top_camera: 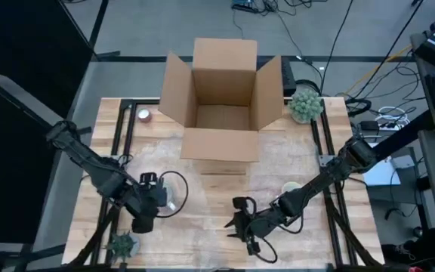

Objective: Wrap mug
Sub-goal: Wrap the red cup with the left transparent bubble wrap

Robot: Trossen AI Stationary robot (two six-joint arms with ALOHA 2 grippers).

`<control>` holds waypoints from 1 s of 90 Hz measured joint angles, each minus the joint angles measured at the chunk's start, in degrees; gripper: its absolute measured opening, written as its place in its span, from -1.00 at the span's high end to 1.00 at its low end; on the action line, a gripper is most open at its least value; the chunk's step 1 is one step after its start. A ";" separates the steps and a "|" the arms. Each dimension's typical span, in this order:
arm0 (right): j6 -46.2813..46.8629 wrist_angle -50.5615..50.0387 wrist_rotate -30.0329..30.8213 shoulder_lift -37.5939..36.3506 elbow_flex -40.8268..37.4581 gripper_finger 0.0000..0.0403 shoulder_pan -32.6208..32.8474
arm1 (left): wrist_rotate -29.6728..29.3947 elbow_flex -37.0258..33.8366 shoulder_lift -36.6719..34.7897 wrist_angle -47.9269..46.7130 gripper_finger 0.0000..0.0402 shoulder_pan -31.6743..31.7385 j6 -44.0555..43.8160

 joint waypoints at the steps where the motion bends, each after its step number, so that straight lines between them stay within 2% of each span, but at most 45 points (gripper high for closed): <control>1: -0.80 -0.18 -0.01 0.47 0.25 0.31 0.10 | -0.05 0.05 -0.10 0.15 0.10 -0.21 -0.31; 14: -7.38 -2.50 -0.38 6.45 2.56 0.27 1.60 | -1.50 0.01 -0.41 0.74 0.10 -3.15 -2.55; 52: -11.49 2.27 2.50 19.47 10.90 0.26 7.42 | -3.52 -0.15 -0.21 2.26 0.10 -5.38 -3.78; 66: -12.07 2.29 8.16 22.29 13.72 0.26 8.11 | -4.29 -0.15 -0.21 2.26 0.10 -5.38 -3.78; 90: -14.62 7.23 8.42 22.88 14.84 0.28 7.83 | -5.10 -0.17 -0.21 2.25 0.10 -5.38 -3.76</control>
